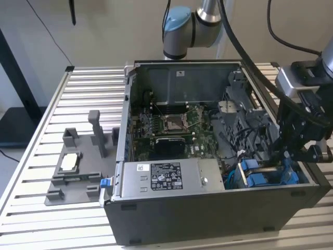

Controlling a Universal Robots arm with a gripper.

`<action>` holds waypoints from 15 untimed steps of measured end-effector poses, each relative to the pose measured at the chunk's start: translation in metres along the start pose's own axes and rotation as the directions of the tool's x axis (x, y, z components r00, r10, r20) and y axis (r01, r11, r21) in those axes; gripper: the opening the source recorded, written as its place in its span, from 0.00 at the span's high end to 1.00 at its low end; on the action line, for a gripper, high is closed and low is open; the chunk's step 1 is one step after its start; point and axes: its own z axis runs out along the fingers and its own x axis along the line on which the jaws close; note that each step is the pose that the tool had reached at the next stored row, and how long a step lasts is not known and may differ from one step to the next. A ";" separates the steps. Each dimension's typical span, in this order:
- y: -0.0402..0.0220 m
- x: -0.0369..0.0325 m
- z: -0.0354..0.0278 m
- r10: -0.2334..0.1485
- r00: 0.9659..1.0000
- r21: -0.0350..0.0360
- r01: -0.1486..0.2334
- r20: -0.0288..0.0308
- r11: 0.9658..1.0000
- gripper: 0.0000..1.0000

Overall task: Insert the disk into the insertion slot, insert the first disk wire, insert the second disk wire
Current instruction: 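Insert the first disk wire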

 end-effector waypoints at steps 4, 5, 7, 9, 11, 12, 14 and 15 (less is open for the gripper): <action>0.0007 -0.0025 -0.0151 0.000 1.000 0.000 0.000 0.001 1.000 0.73; 0.0012 -0.0030 -0.0179 0.001 1.000 0.000 -0.001 0.002 1.000 0.73; 0.0021 -0.0043 -0.0238 0.002 1.000 0.000 -0.002 0.004 1.000 0.73; 0.0035 -0.0064 -0.0291 0.003 1.000 0.000 -0.003 0.004 1.000 0.73; 0.0050 -0.0091 -0.0327 0.003 1.000 0.000 -0.003 0.005 1.000 0.73; 0.0058 -0.0106 -0.0339 0.003 1.000 0.000 -0.003 0.005 1.000 0.73; 0.0083 -0.0147 -0.0348 0.003 1.000 0.000 -0.003 0.005 1.000 0.73; 0.0097 -0.0171 -0.0346 0.003 1.000 0.000 -0.003 0.005 1.000 0.73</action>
